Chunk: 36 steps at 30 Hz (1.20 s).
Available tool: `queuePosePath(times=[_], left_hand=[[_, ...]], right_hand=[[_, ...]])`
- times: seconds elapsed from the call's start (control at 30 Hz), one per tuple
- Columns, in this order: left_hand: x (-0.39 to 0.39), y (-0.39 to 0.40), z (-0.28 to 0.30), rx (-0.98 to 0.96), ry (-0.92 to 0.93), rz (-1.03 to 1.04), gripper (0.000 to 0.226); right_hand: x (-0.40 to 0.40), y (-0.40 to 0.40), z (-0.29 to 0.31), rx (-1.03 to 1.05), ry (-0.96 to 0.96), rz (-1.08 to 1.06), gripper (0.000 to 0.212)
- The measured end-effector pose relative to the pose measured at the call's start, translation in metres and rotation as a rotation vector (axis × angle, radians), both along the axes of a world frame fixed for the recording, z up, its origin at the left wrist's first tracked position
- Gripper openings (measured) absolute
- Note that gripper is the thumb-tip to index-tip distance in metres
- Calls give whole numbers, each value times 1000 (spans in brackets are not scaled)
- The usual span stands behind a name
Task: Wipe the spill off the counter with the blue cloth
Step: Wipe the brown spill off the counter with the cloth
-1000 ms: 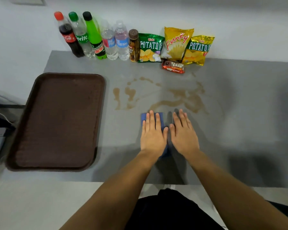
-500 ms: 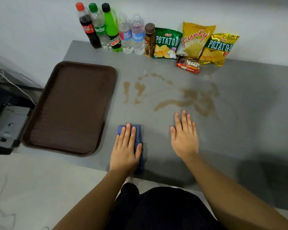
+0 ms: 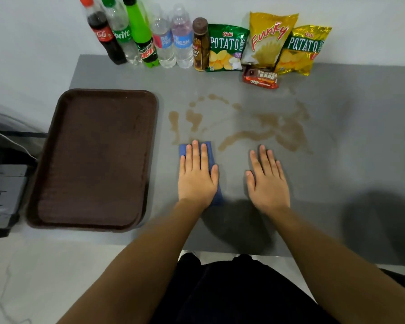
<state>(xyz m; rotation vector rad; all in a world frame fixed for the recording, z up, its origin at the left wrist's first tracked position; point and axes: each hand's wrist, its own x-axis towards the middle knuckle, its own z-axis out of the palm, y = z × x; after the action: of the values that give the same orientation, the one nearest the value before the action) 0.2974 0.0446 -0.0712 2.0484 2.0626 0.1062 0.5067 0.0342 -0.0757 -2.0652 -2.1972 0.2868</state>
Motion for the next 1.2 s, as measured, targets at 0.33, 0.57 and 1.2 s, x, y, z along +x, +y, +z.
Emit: queuePosePath(times=[0.33,0.57,1.2], left_hand=[[-39,-81,-8,18,12,-141,72],[-74,-33,-8,26,59,-55,70],[-32,-9,-10,61,-8,-264,70]], right_hand=[[0,-1,5,-21,32,-9,62],[2,0,4,-32,44,-2,62],[3,1,-1,-51,44,-17,64]])
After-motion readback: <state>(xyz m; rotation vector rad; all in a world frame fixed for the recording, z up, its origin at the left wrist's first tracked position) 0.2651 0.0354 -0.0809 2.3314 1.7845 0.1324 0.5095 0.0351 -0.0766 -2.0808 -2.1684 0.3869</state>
